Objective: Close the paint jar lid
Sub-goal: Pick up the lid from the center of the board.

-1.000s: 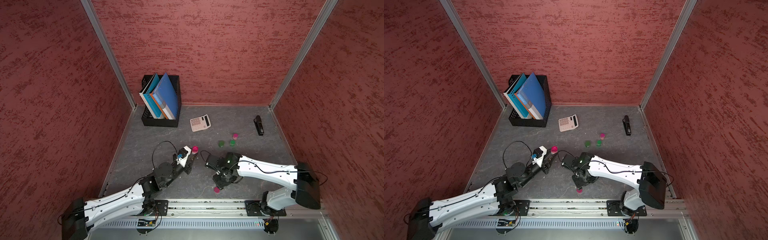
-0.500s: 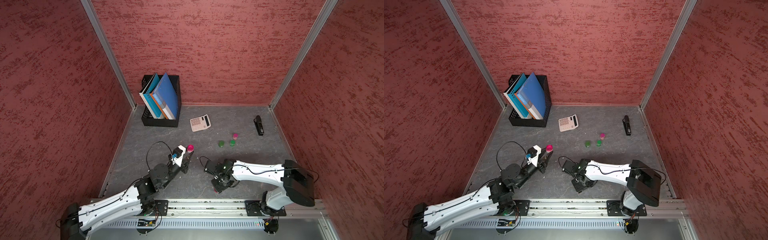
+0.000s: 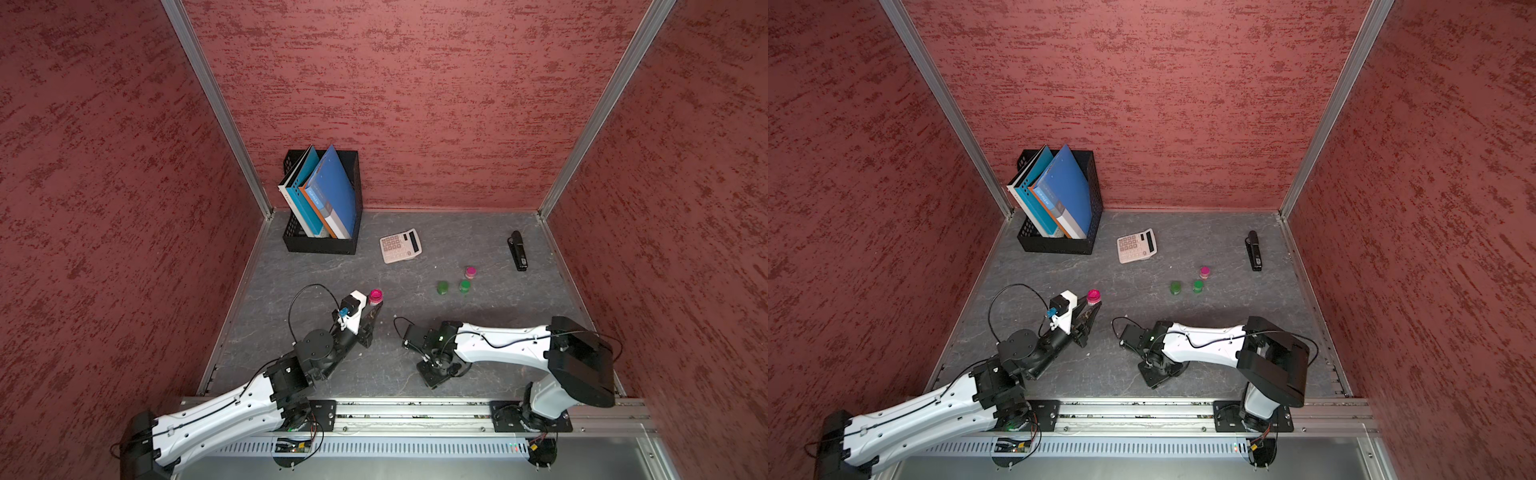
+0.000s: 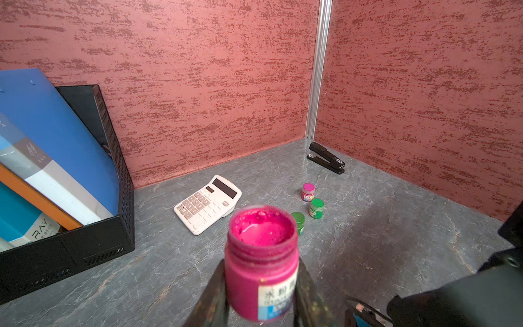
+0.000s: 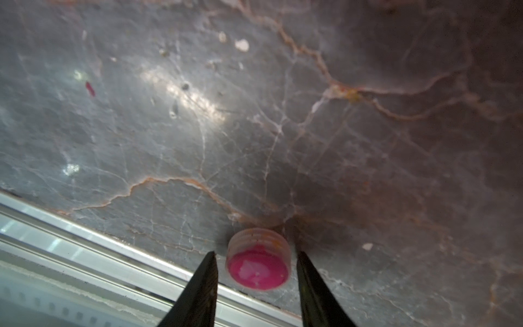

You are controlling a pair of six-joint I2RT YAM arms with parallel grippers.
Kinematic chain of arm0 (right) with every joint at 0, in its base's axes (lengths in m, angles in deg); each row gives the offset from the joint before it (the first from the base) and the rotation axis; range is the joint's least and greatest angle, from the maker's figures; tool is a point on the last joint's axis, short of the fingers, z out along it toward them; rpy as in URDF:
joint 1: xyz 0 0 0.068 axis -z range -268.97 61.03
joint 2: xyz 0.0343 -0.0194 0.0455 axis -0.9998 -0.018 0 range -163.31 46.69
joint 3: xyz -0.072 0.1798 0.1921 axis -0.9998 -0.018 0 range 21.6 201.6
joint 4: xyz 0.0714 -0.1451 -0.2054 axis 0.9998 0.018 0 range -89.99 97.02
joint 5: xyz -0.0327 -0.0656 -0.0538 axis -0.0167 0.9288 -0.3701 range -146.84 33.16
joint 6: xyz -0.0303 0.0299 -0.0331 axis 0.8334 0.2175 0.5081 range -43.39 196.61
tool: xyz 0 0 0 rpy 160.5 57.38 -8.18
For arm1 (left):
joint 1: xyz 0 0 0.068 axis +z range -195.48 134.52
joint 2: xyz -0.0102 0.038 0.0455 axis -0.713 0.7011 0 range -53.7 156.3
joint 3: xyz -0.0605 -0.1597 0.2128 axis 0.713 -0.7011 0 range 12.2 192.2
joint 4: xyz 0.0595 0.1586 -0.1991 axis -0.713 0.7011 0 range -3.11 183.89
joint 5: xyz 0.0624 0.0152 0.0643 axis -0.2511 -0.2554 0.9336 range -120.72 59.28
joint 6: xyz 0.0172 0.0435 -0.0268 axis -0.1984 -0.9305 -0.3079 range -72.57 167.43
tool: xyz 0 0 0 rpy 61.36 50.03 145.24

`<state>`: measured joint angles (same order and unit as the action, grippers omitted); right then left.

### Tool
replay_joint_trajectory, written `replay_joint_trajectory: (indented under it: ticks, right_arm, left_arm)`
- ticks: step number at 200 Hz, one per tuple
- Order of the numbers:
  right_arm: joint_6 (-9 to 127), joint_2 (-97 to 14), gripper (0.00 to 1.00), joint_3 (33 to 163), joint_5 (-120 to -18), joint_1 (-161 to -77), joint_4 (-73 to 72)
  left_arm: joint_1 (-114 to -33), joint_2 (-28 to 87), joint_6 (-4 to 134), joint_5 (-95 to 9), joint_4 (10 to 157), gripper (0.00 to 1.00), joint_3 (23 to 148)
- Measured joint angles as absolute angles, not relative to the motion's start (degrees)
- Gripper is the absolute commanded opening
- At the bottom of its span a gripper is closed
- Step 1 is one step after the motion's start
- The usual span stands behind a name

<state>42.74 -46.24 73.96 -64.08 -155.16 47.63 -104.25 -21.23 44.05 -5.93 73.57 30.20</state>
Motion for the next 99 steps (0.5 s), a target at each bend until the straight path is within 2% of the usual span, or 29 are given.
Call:
replay_joint_trajectory:
  ticks: [52,99]
  right_arm:
    - [41.62,-46.37,0.31,73.48,-63.93,-155.16,47.28]
    - [41.47,-46.11,0.28,76.56,-62.58,-155.12,52.61]
  left_arm:
    - [-104.25,-21.51,44.18,-5.6,74.55,0.24,30.2]
    - [-104.25,-20.73,44.22,-6.03,74.86,0.24,30.18]
